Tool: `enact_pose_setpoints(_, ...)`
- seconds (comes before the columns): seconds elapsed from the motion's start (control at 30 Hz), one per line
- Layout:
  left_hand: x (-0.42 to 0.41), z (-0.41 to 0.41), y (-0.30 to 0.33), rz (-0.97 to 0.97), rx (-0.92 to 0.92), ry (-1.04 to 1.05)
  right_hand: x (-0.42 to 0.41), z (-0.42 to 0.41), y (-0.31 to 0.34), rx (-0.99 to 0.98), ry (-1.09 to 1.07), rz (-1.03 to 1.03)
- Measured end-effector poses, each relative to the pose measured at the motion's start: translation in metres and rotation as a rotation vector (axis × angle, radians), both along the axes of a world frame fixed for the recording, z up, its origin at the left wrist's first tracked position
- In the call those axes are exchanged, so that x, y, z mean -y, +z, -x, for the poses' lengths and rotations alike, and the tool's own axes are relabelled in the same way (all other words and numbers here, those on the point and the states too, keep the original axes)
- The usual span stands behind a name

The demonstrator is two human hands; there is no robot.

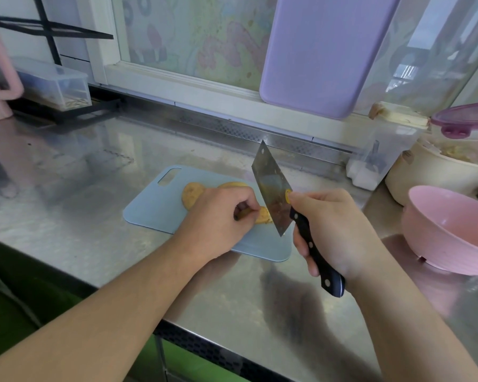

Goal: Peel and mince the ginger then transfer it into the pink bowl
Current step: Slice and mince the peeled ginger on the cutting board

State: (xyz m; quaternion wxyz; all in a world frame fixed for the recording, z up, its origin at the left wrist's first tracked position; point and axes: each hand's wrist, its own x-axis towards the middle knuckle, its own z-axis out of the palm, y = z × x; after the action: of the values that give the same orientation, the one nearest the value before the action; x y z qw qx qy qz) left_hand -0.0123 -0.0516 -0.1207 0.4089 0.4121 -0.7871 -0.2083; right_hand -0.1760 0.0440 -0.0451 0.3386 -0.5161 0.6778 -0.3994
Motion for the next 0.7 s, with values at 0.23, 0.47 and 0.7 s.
enact_pose_setpoints(0.23, 0.0, 0.0, 0.002, 0.0, 0.026, 0.014, -0.001, -0.004, -0.002, -0.031, -0.006, -0.022)
enact_pose_setpoints(0.47, -0.001, 0.0, 0.004, -0.005, 0.026, 0.008, 0.002, -0.009, -0.004, -0.071, -0.021, -0.086)
enact_pose_setpoints(0.7, -0.002, -0.001, 0.004, -0.058, -0.01, -0.02, 0.012, -0.013, -0.009, -0.068, -0.025, -0.095)
